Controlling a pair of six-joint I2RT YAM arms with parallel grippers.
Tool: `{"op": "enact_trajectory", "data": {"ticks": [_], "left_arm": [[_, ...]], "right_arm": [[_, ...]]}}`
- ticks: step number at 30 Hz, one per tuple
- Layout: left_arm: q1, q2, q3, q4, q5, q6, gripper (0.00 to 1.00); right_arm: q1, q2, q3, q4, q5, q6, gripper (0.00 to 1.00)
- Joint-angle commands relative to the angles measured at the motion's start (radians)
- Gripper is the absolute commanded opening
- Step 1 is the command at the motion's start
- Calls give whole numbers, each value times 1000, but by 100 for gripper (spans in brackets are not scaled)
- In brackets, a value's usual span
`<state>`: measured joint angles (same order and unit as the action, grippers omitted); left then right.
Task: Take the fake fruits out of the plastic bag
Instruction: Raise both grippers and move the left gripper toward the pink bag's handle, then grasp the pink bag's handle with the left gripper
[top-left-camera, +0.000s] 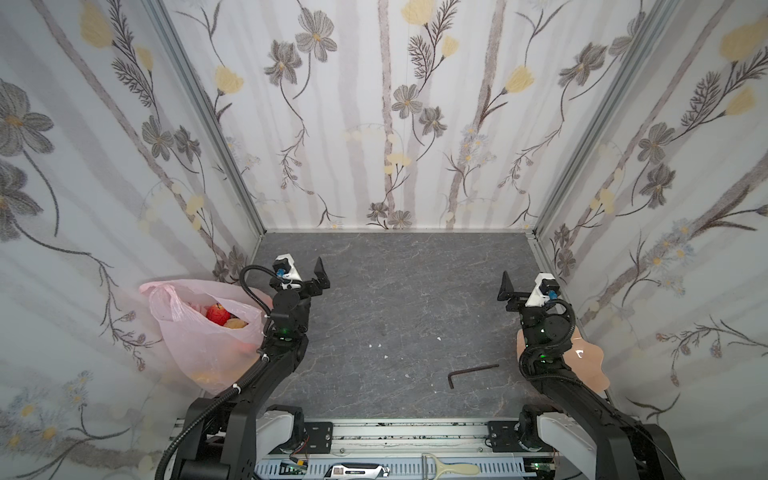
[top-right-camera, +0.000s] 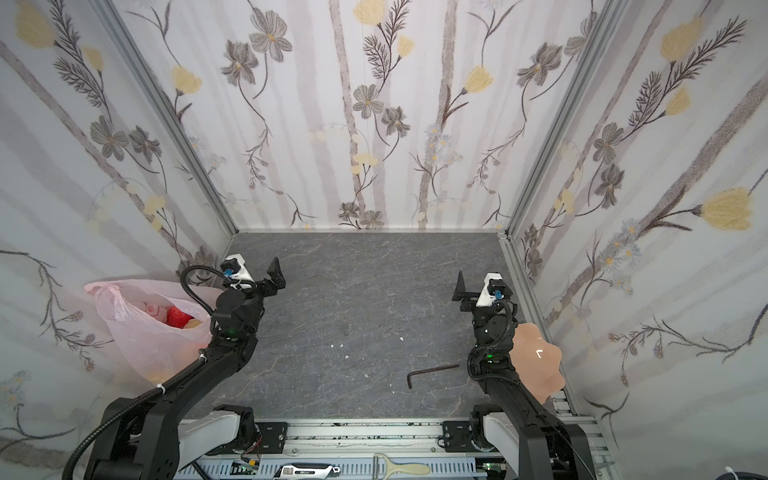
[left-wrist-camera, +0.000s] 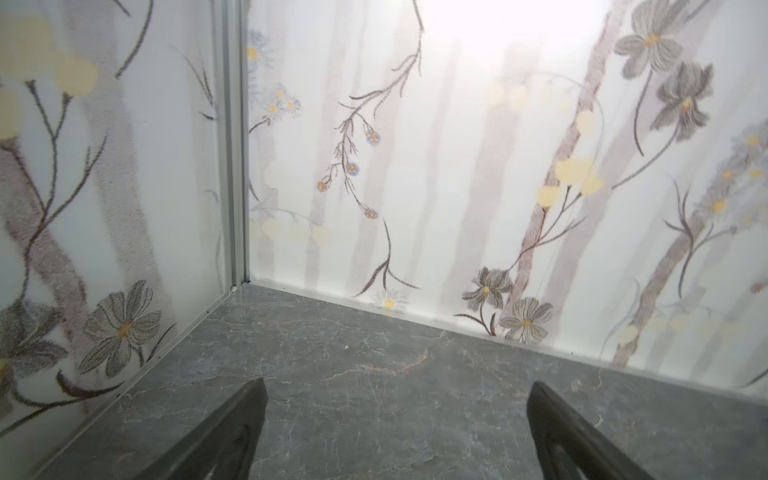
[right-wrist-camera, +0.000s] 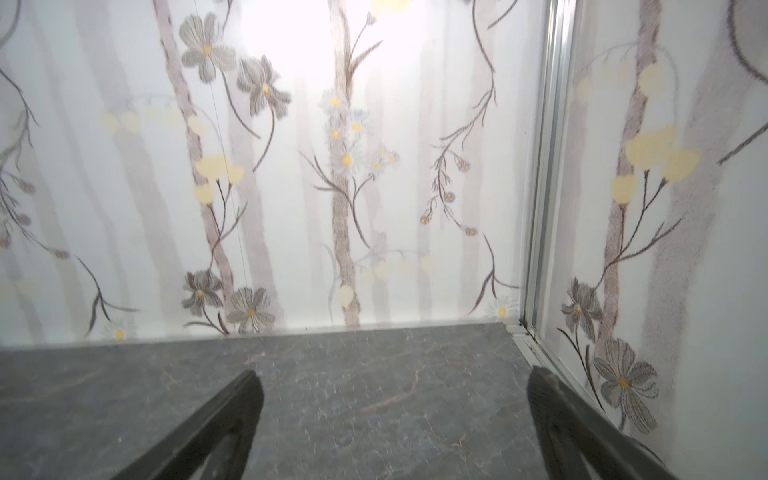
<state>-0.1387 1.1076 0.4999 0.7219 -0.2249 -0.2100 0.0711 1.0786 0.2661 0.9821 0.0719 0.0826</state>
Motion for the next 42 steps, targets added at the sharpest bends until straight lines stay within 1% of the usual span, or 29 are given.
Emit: {"op": "enact_trajectory", "data": {"ticks": [1,3,4,6,8,10,11,12,13,14,16,18,21,23,27,30,32,33,34,37,38,39,42], "left_arm": [[-2,-63,92,-340,-98,-272,100],[-1,-130,113,-382,-17,-263,100],[-1,-176,114,-397,6,-259,100],[2,-268,115,-445,-27,-322,100],[12,-382,122,-516,-58,-424,100],[31,-503,120,-520,6,-466,100],[35,-560,119,-503,47,-446,100],[37,-598,124,-491,82,-410,100],[37,-625,141,-493,118,-366,100],[38,-636,175,-531,131,-337,100],[37,-629,251,-637,110,-315,100],[37,-613,320,-739,33,-289,100],[37,-585,399,-906,-233,-273,100],[37,-575,416,-1000,-434,-310,100],[37,-568,416,-1012,-647,-283,100],[42,-498,480,-1033,-823,-248,100],[63,-428,539,-1042,-899,-227,100],[78,-403,561,-1042,-916,-228,100],[97,-378,584,-1044,-908,-240,100],[170,-280,659,-1048,-823,-266,100],[206,-237,691,-1060,-812,-273,100],[239,-203,722,-1083,-791,-296,100],[362,-137,787,-1143,-676,-383,100]], "right_arm": [[10,-89,79,-262,3,187,100],[15,-124,149,-410,-1,309,100],[15,-134,182,-489,-18,361,100],[14,-143,230,-576,-103,402,100],[8,-147,234,-569,-242,397,100],[-3,-152,226,-562,-319,434,100],[-11,-151,221,-557,-355,483,100],[-20,-151,213,-524,-413,503,100],[-26,-149,204,-486,-472,513,100],[-25,-149,200,-459,-519,505,100],[-21,-155,199,-466,-523,498,100],[-21,-160,202,-481,-518,479,100],[-17,-157,213,-506,-523,472,100],[-12,-156,220,-514,-528,468,100],[0,-161,210,-514,-507,463,100],[8,-157,204,-510,-497,464,100],[15,-151,197,-500,-492,469,100],[17,-148,194,-495,-491,471,100],[20,-146,191,-491,-488,474,100],[25,-142,181,-484,-482,479,100],[25,-144,178,-488,-480,480,100],[27,-148,175,-489,-476,481,100],[29,-160,156,-488,-463,487,100]]}}
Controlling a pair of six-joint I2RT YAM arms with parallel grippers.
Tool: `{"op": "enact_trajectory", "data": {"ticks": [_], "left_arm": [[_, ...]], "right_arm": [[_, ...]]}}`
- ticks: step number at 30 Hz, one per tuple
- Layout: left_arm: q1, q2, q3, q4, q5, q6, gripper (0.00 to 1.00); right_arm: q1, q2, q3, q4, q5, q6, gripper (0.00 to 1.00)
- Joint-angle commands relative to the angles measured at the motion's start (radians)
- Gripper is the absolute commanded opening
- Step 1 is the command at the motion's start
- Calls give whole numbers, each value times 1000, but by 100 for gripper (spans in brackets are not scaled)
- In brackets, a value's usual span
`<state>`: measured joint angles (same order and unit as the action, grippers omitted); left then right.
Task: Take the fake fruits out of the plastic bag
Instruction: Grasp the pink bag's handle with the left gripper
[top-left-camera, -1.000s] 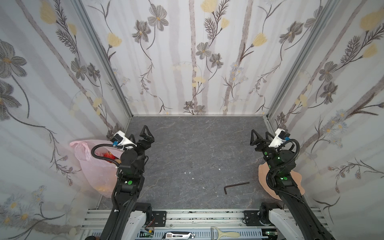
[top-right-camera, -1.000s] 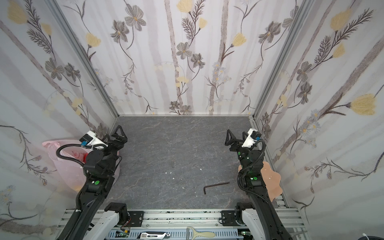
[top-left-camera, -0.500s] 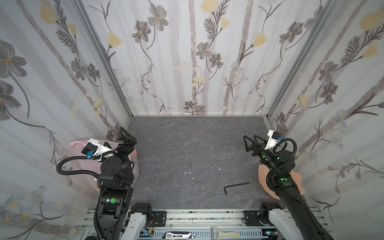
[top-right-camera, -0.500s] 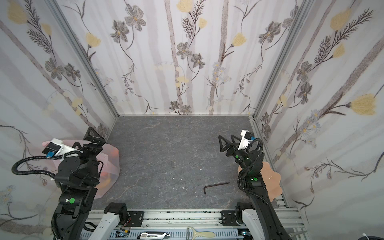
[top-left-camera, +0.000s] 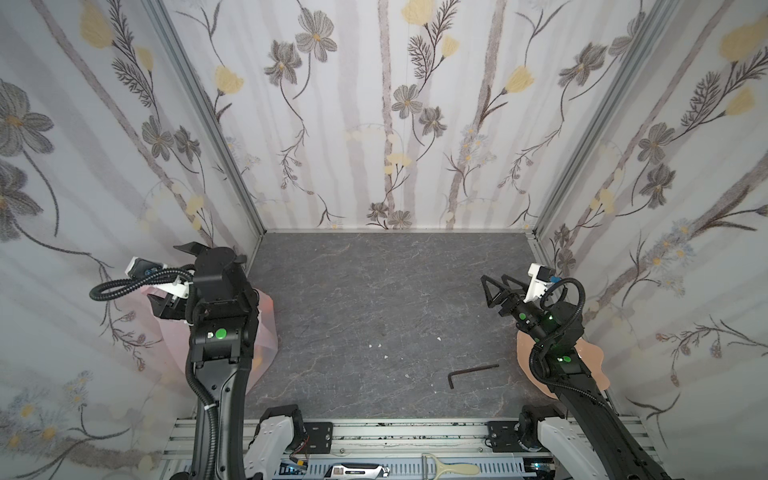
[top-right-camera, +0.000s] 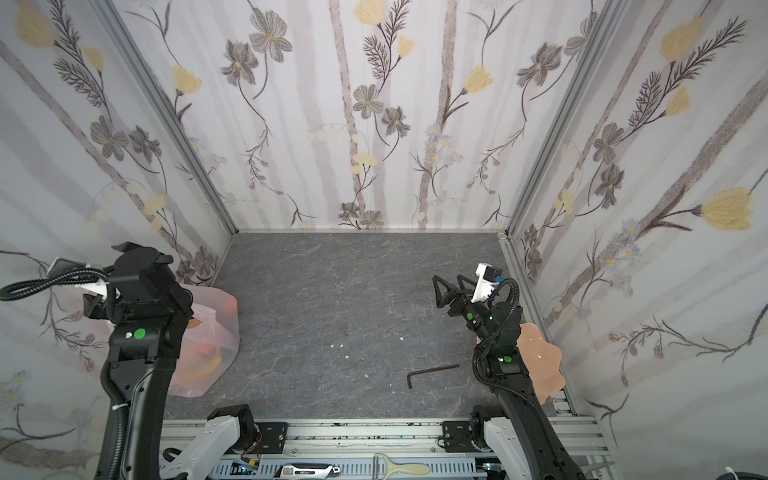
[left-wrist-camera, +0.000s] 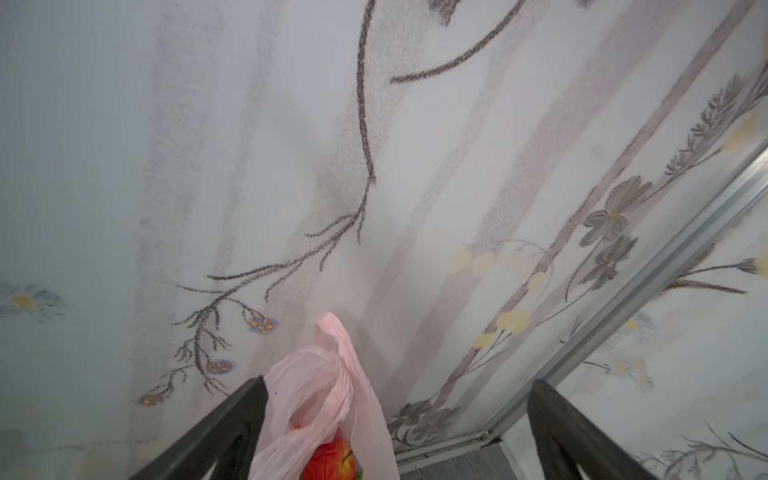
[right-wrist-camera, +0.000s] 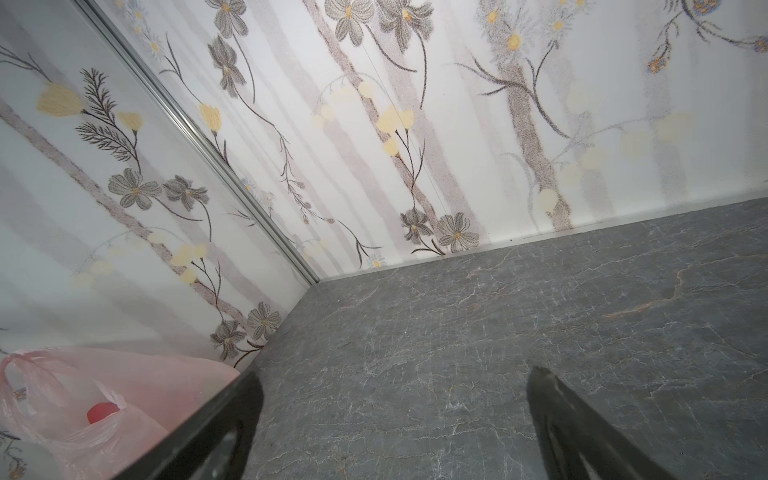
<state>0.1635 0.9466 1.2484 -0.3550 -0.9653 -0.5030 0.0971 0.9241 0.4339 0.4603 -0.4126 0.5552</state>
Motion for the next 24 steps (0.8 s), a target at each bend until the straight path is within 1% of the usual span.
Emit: {"op": "enact_trajectory", "data": {"ticks": [1,4,6,8,10,13,16,18,20,22,23,24], "left_arm": [[102,36,38,-70,121,-115,100],[192,91,39,-111,279,-188,100],[226,117,35,-123,353,-229,100],[241,138,17,-122,401,-244,100],[248,161,8,-122,424,-246,100],[266,188,8,-122,423,-249,100],[297,221,21,-119,452,-249,94],[323,245,26,-119,489,-254,88],[344,262,29,-115,535,-259,76],[346,270,37,-107,556,-243,65],[347,275,39,-107,568,-234,57],[347,276,39,-107,583,-227,46]], "right_arm": [[3,-7,-19,33,28,17,100],[3,-5,-32,34,42,28,100],[4,-1,-34,38,45,36,100],[4,-2,-30,33,44,38,100],[4,-7,-31,31,47,41,100],[4,-8,-35,33,52,42,100],[4,-7,-38,29,54,43,100],[4,-7,-41,29,61,45,100],[4,-7,-42,28,67,44,100],[4,-8,-43,20,74,43,100],[4,-11,-43,16,79,41,100],[4,-11,-43,11,85,41,100]]}}
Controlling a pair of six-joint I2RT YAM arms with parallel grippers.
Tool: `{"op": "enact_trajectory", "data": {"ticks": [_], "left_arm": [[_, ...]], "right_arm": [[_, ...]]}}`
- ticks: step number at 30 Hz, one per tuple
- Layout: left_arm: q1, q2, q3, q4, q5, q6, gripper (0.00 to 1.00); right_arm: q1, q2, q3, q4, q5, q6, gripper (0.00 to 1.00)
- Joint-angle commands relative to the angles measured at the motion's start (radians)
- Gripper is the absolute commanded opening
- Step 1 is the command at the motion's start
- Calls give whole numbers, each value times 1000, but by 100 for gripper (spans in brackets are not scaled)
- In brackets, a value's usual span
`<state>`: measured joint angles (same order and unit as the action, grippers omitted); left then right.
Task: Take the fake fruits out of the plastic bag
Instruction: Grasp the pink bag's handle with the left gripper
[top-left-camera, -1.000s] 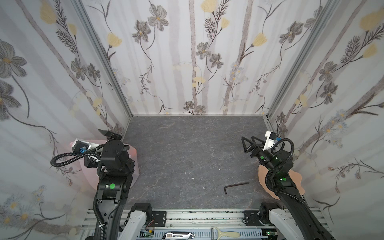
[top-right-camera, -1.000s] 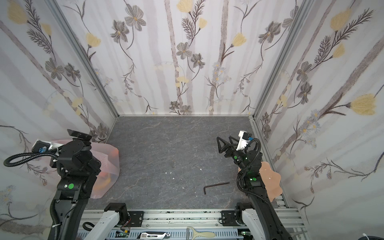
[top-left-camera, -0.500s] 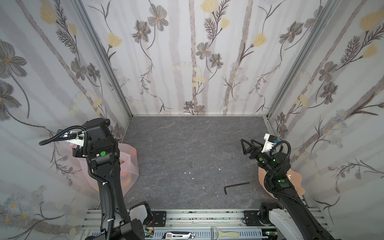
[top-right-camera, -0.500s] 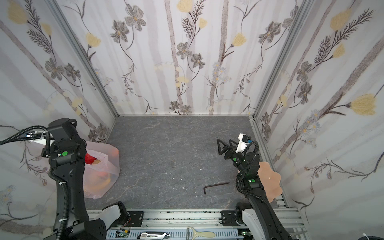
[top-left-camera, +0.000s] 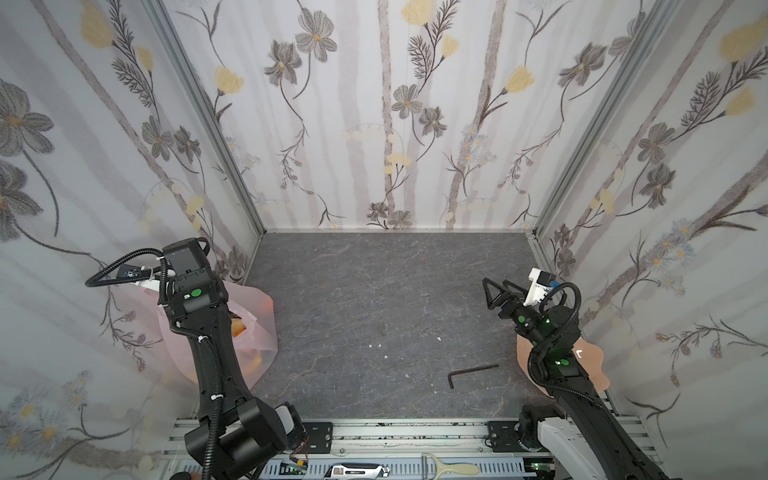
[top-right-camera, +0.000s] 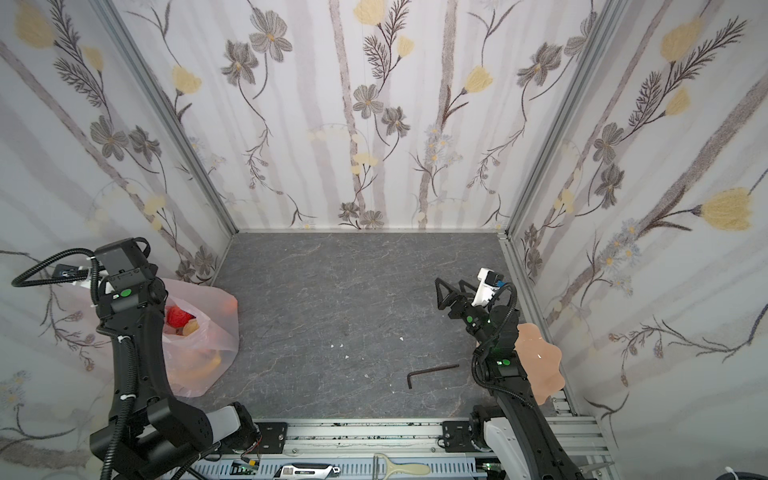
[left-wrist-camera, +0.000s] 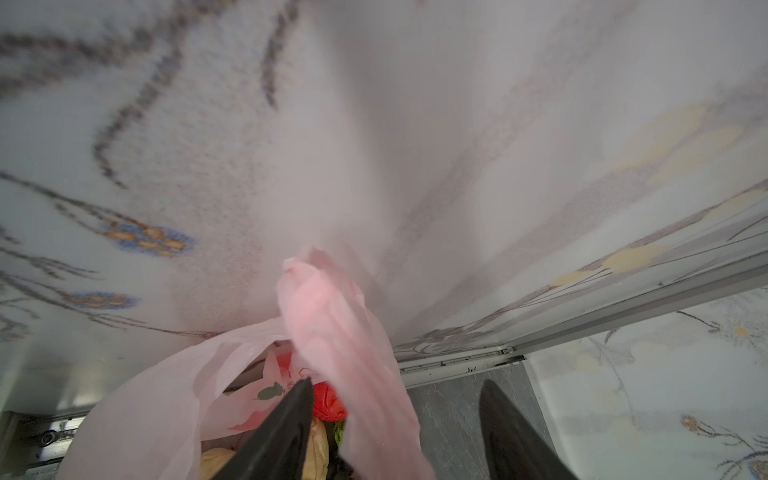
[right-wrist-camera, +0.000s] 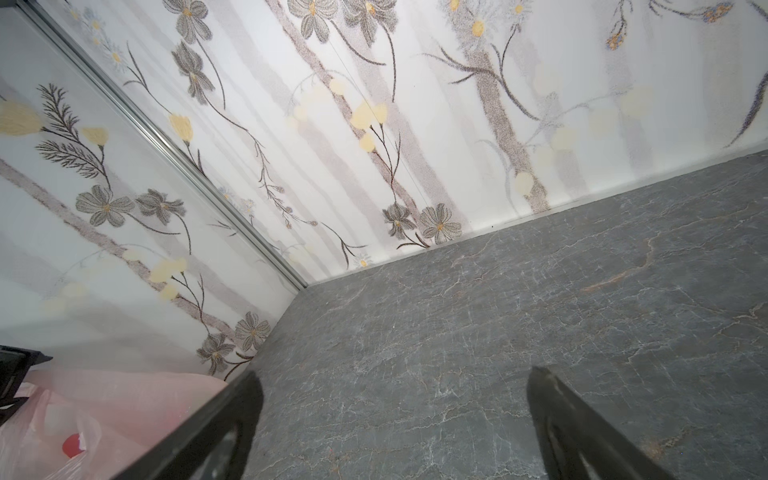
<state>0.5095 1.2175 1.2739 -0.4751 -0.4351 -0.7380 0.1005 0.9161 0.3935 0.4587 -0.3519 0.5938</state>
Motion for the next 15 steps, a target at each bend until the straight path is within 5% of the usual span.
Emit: {"op": "enact_trajectory", "data": {"ticks": [1,4,12,15], "left_arm": [[0,2,36,15,71,12,38],[-15,-1,74,20,144,46,19],[-203,36,182,5,243,168,0],[-280,67,226,-8,260,203,0]], "right_arm": [[0,-5,-2,10,31,2,100],[1,-3,-2,-3,54,1,100],[-1,-14,9,-65,115,16,100],[-1,-26,12,-89,125,16,100]]}}
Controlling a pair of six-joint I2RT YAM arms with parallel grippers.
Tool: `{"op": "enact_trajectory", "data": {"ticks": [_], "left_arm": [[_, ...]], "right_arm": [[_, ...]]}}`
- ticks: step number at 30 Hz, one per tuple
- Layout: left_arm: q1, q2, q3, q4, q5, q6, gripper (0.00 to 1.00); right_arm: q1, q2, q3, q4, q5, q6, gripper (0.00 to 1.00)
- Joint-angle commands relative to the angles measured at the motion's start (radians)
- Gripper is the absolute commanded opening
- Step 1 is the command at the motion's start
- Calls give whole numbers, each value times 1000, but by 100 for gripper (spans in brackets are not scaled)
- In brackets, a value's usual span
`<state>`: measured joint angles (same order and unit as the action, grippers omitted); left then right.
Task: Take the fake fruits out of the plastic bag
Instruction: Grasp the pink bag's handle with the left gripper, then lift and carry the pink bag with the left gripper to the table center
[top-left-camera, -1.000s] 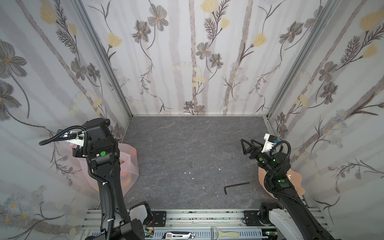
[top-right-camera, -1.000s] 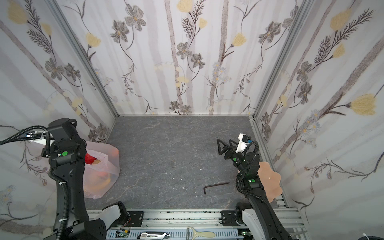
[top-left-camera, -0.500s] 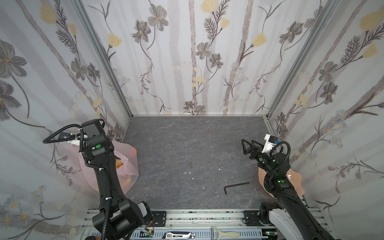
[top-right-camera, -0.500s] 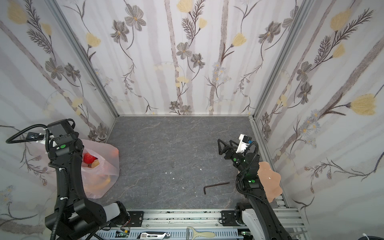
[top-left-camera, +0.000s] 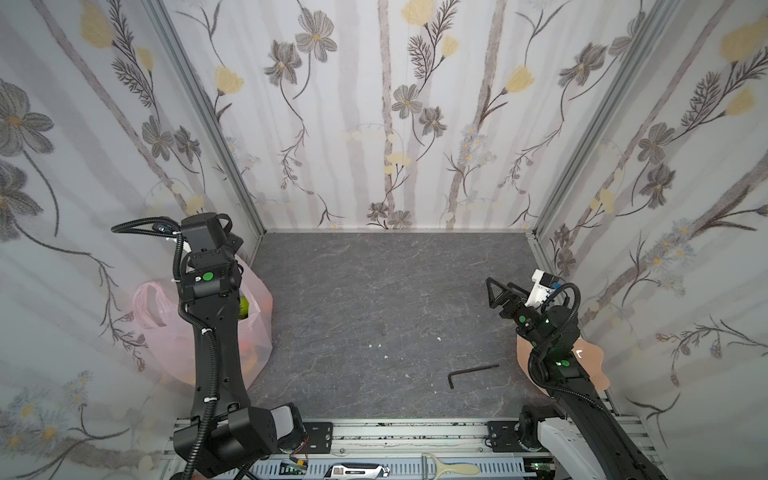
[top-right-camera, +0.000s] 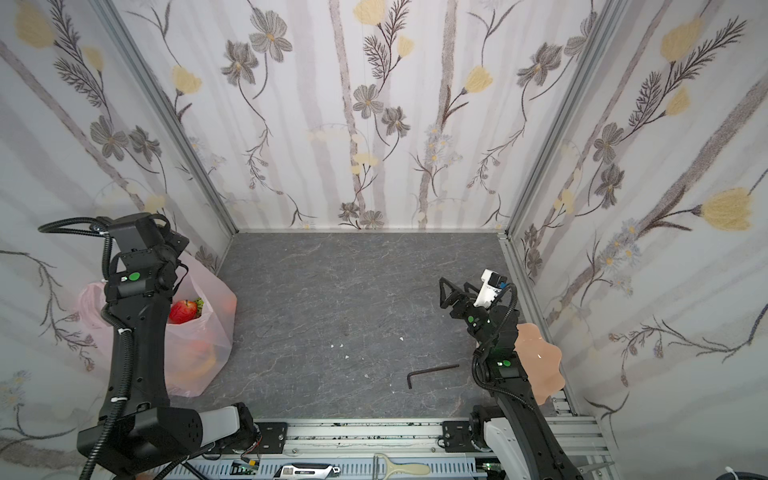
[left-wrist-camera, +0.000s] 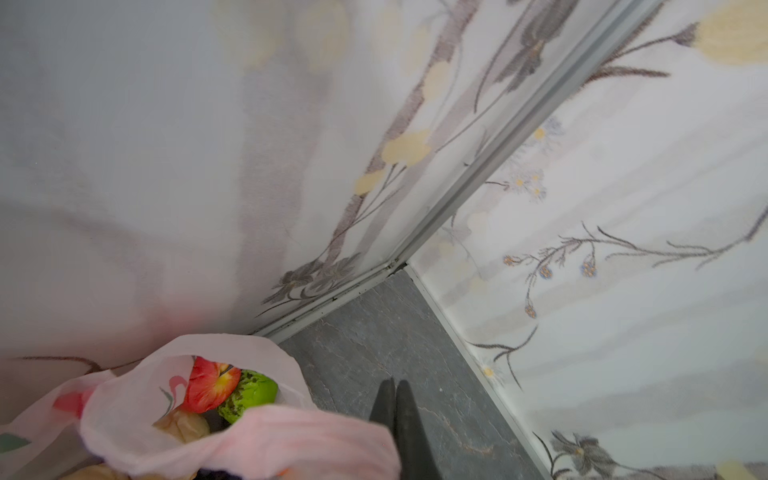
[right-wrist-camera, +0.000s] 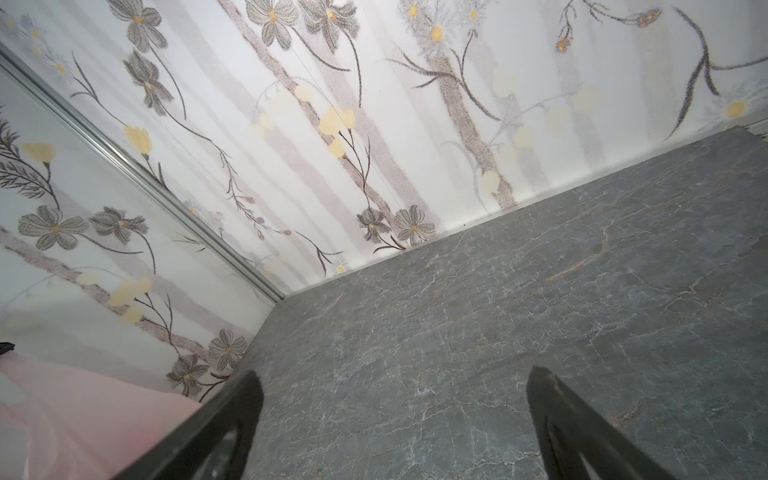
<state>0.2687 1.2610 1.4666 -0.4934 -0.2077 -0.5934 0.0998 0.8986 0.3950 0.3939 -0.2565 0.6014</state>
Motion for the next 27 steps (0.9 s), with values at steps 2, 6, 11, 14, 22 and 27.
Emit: {"op": "enact_trajectory", "data": {"ticks": [2,6,11,14,22,27], "left_arm": [[-101,52,75,-5,47,90,0],[-254,123,177,-41,39,170,0],[-478,246,331,-83,1,298,0],[-635,325,423,-106,-34,371,0],[-921,391,485,-148,-85,519,0],[-1053,325,387,-171,-131,575,0]], "right_arm": [[0,-16,13,-33,35,10,100],[0,-26,19,-56,47,15,100],[-2,-31,41,-95,66,23,100],[-2,-36,60,-129,83,24,100],[-1,-36,112,-194,118,8,100],[23,3,154,-199,92,-19,100]]}}
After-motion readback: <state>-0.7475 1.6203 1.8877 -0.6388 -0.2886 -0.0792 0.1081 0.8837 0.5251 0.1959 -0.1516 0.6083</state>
